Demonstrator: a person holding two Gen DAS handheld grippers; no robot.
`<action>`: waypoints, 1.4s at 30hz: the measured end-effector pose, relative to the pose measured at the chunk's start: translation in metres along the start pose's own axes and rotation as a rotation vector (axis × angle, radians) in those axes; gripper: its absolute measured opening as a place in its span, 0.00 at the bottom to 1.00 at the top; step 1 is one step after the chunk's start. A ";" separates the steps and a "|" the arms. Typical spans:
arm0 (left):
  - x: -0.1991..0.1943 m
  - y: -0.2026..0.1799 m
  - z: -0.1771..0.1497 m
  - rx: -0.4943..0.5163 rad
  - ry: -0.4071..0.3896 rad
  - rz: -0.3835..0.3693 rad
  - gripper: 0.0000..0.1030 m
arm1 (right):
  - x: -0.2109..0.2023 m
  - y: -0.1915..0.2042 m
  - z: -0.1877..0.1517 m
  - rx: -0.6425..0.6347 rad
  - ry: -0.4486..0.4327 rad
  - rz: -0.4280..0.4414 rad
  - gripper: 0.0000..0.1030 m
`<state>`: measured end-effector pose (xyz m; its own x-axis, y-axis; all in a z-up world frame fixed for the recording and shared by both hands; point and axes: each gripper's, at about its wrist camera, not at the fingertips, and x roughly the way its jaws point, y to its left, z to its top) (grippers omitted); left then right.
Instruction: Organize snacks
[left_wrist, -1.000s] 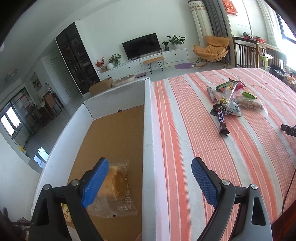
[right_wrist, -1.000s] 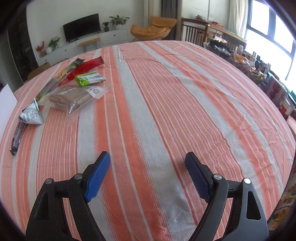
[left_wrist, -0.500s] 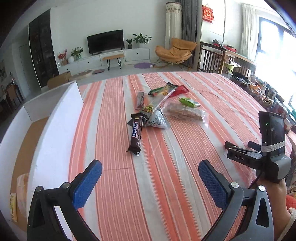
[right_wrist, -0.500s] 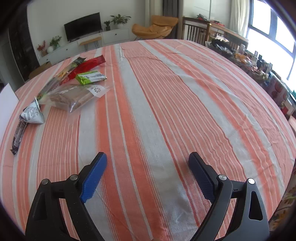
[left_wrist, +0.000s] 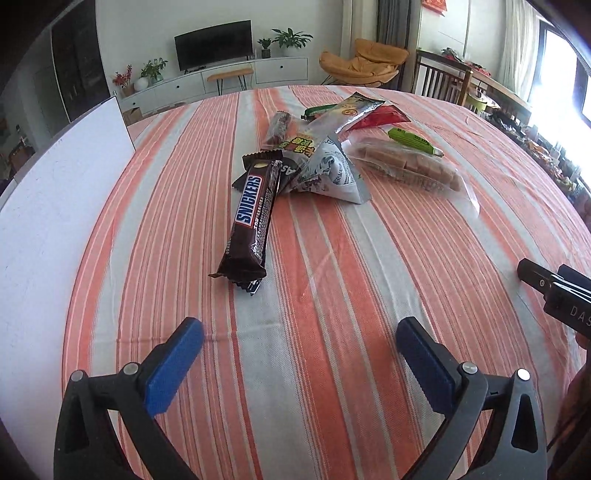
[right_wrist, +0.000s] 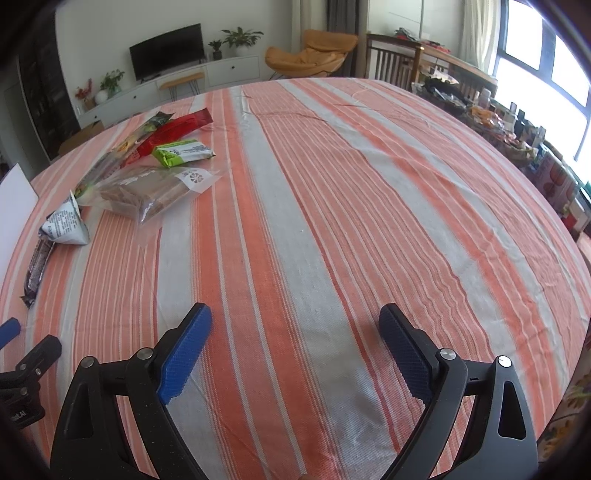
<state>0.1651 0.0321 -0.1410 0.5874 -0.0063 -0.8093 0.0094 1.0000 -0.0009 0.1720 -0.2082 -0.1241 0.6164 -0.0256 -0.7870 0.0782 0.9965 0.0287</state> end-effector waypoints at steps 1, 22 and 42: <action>0.001 -0.001 0.001 0.000 0.000 0.000 1.00 | 0.000 0.000 0.000 0.000 0.000 0.000 0.92; 0.001 -0.001 0.002 0.001 0.001 -0.001 1.00 | 0.000 0.000 0.000 -0.002 0.002 0.001 0.93; 0.001 0.000 0.003 0.003 0.001 -0.001 1.00 | 0.000 0.000 0.001 -0.001 0.001 0.004 0.94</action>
<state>0.1681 0.0318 -0.1407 0.5867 -0.0077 -0.8098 0.0124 0.9999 -0.0005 0.1723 -0.2085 -0.1235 0.6158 -0.0213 -0.7876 0.0748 0.9967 0.0315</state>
